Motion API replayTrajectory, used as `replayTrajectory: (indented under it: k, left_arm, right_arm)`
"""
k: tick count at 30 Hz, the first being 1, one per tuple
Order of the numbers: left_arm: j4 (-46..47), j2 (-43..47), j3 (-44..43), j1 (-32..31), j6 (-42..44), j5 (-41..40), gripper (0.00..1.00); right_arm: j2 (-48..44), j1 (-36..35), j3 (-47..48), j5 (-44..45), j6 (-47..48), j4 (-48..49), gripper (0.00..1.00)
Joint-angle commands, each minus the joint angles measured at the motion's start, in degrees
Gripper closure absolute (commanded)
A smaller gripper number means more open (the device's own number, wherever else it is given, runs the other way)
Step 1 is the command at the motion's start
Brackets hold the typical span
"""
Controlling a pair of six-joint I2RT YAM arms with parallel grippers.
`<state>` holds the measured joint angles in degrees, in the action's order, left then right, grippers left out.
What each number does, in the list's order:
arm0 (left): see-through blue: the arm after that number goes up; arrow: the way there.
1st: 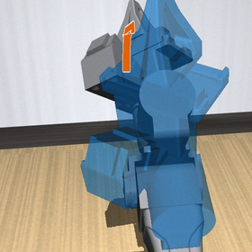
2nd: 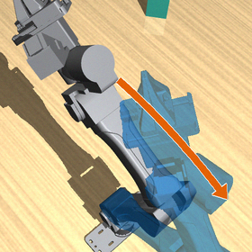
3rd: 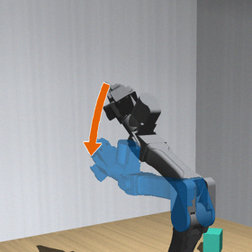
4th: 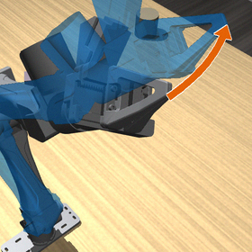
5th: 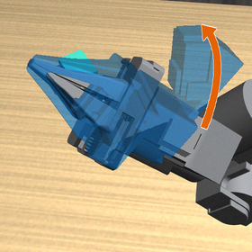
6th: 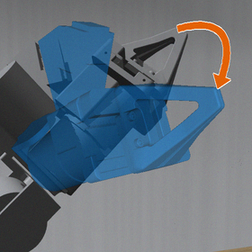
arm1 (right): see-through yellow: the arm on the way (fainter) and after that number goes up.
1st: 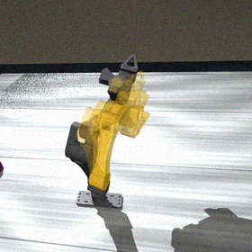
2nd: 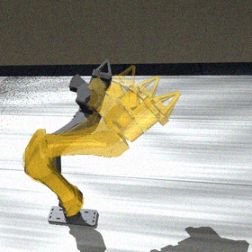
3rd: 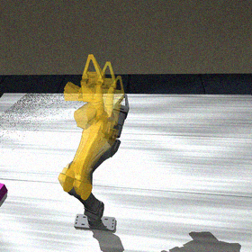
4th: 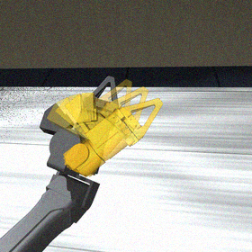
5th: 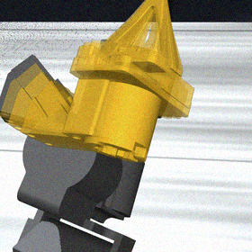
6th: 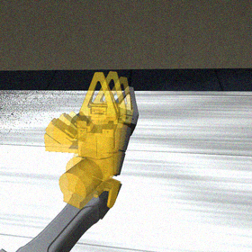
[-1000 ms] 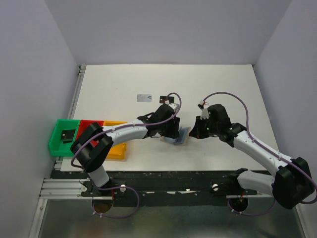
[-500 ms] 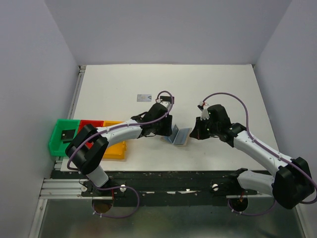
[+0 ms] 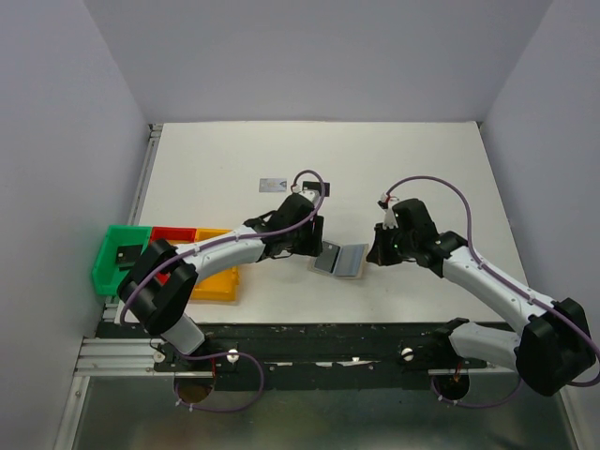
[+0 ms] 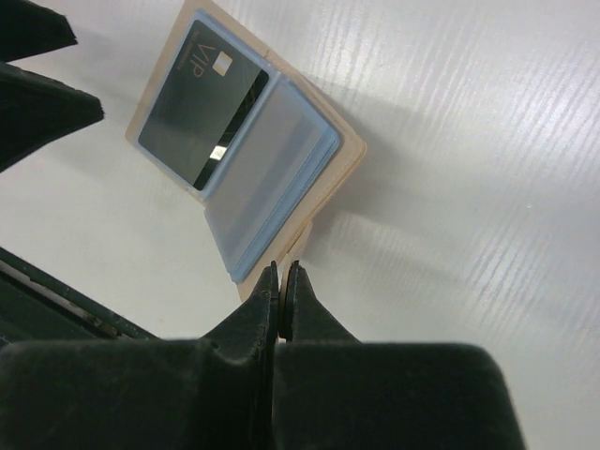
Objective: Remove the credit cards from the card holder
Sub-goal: Remove the credit card from the card holder.
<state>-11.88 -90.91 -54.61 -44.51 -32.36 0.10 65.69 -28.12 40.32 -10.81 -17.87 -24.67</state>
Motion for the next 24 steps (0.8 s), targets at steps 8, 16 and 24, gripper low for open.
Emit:
replayTrajectory:
  k: [8, 16, 24]
  left_arm:
    - [1.94, 5.57, 1.43, 0.74, 0.1, -0.19, 0.33]
    - [3.53, 5.48, 1.79, 0.74, -0.34, 3.33, 0.34]
    - [4.41, 6.36, 2.32, 0.83, -0.51, 4.38, 0.34]
  right_arm:
    - [1.28, 0.08, 2.58, 4.3, 0.55, -2.93, 1.0]
    - [1.63, 0.08, 3.28, 8.6, -0.24, -5.92, 0.88]
    - [-3.11, -1.14, 7.22, 16.16, 0.46, -10.57, 0.38]
